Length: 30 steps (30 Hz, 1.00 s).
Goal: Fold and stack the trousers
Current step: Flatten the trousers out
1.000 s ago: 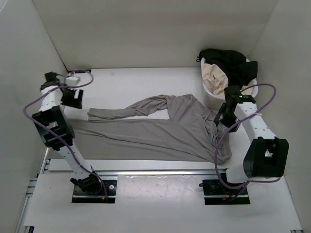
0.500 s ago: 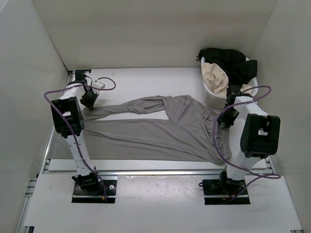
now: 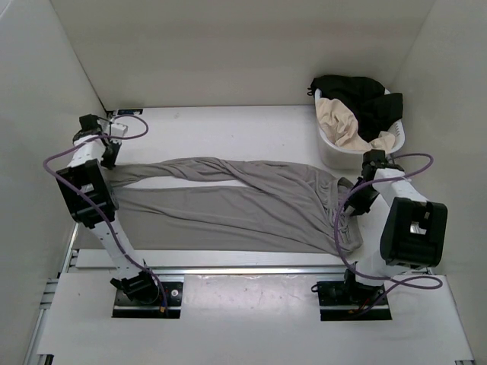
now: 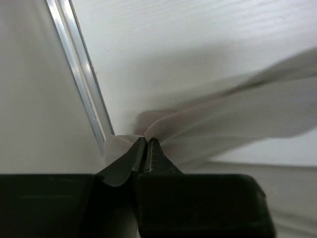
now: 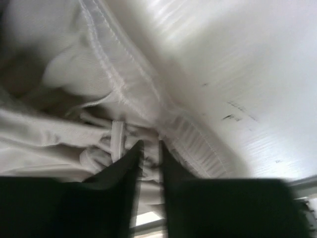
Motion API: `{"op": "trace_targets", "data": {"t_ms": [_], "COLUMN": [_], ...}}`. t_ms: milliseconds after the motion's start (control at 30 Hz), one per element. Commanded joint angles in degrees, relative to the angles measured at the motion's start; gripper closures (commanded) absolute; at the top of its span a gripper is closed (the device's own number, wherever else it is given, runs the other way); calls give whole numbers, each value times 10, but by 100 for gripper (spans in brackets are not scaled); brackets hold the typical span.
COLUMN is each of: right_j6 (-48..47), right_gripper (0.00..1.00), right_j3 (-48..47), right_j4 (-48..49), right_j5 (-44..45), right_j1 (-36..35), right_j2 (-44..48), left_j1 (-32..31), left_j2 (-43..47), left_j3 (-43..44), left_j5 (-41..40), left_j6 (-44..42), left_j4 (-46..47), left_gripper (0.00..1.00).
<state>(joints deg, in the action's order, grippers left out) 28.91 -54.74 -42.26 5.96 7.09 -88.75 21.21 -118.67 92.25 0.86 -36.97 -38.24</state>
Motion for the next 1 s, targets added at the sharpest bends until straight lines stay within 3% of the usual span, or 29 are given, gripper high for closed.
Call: {"op": "trace_targets", "data": {"t_ms": [0,33,200,367,467,500,567,667,833,967], "right_j6": [-5,-5,9,6,6,6,6,12,-2,-9], "right_gripper": [57,40,38,38,48,74,97,100,100,100], "right_j3": [3,-7,-68,-122,-164,-179,-186,-173,-137,-122], "right_j4": [63,74,111,134,134,134,118,118,101,76], "right_j5": [-66,-66,2,8,23,17,17,17,6,6], "right_j1": [-11,-29,-61,-68,-74,-79,-79,-79,-79,-79], "right_j2": [32,32,-26,-121,-161,-176,-182,-157,-40,71], "left_j1": [-32,-32,-19,-19,-19,-19,-19,-8,-3,-3], "left_j2": [84,84,78,78,72,72,67,55,49,87], "left_j3": [-35,-35,-27,-6,7,7,26,73,198,209], "left_j5": [17,0,-13,-18,-25,-32,-38,-38,-43,-21], "left_j6": [-28,-28,-1,5,5,10,10,10,-3,-21], "left_j4": [5,5,5,5,0,0,0,0,-19,-31], "left_gripper": [86,86,86,86,86,86,86,86,86,86]}}
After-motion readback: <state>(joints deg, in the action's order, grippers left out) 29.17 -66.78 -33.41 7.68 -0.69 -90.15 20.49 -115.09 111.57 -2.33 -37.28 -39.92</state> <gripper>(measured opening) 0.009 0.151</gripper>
